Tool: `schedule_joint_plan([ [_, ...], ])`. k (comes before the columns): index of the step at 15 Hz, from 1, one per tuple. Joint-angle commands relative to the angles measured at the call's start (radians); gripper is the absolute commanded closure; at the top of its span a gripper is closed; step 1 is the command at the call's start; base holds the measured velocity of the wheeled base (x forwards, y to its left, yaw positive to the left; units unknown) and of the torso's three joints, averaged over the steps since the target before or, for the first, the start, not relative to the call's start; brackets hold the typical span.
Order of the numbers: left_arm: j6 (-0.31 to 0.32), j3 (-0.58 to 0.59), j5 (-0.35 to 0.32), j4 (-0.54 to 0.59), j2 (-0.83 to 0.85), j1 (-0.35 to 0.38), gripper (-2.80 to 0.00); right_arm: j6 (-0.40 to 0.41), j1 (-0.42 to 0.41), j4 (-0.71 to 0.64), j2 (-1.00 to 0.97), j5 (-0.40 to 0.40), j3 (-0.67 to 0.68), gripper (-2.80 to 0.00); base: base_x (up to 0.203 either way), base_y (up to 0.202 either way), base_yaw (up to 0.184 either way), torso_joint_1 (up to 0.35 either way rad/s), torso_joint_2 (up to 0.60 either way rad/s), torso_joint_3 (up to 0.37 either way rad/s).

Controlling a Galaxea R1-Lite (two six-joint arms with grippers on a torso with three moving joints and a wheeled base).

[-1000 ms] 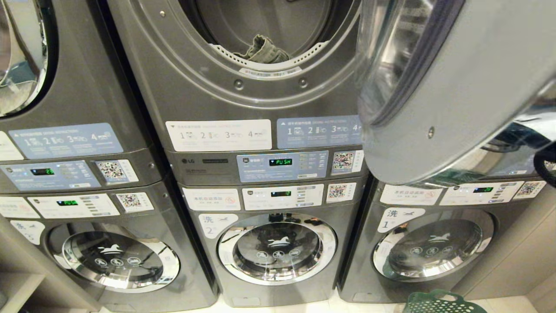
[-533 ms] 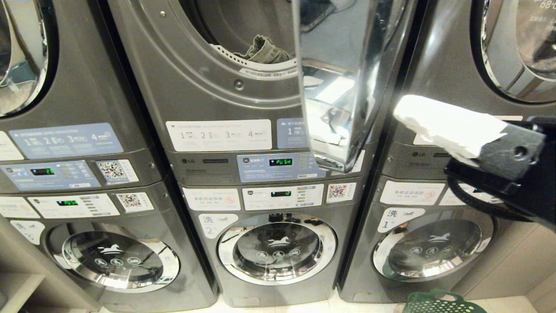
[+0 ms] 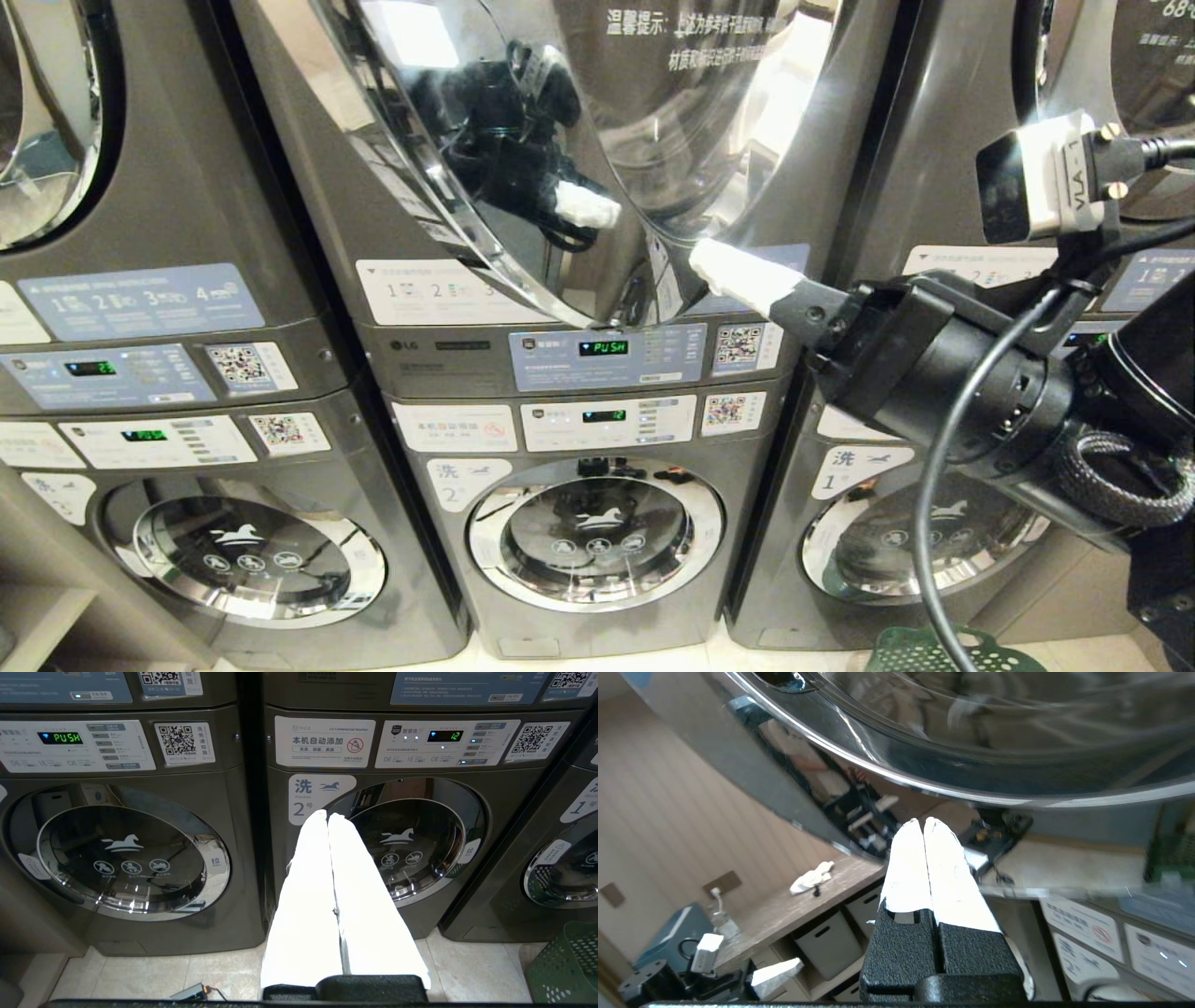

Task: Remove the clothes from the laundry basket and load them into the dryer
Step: Close the dryer

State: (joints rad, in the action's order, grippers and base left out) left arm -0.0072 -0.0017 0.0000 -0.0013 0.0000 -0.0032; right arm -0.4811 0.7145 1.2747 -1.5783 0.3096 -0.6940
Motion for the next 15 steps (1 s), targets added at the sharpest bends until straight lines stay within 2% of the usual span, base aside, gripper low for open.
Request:
schedule_joint_plan([
  [1, 0.0, 0.0, 0.0, 0.0, 0.0, 0.0, 0.0, -0.001, -0.035, 0.004, 0.072, -0.005, 0.068, 0.0, 0.0, 0.0, 0.0, 0.0, 0.0, 0.0],
  [3, 0.0, 0.0, 0.0, 0.0, -0.001, 0.0, 0.0, 0.015, -0.133, -0.062, 0.206, -0.026, 0.161, 0.0, 0.0, 0.0, 0.0, 0.0, 0.0, 0.0],
  [4, 0.0, 0.0, 0.0, 0.0, -0.002, 0.0, 0.0, 0.037, -0.206, -0.143, 0.299, -0.039, 0.201, 0.0, 0.0, 0.0, 0.0, 0.0, 0.0, 0.0],
  [7, 0.0, 0.0, 0.0, 0.0, 0.0, 0.0, 0.0, 0.137, -0.436, -0.52, 0.609, -0.145, 0.312, 0.0, 0.0, 0.0, 0.0, 0.0, 0.0, 0.0],
  [10, 0.0, 0.0, 0.0, 0.0, 0.0, 0.0, 0.0, 0.191, -0.527, -0.741, 0.917, -0.289, 0.505, 0.0, 0.0, 0.0, 0.0, 0.0, 0.0, 0.0],
  [12, 0.0, 0.0, 0.0, 0.0, 0.0, 0.0, 0.0, 0.261, -0.582, -0.84, 1.106, -0.329, 0.623, 0.0, 0.0, 0.0, 0.0, 0.0, 0.0, 0.0],
  [15, 0.0, 0.0, 0.0, 0.0, 0.0, 0.0, 0.0, 0.357, -0.664, -1.095, 1.356, -0.359, 0.678, 0.0, 0.0, 0.0, 0.0, 0.0, 0.0, 0.0],
])
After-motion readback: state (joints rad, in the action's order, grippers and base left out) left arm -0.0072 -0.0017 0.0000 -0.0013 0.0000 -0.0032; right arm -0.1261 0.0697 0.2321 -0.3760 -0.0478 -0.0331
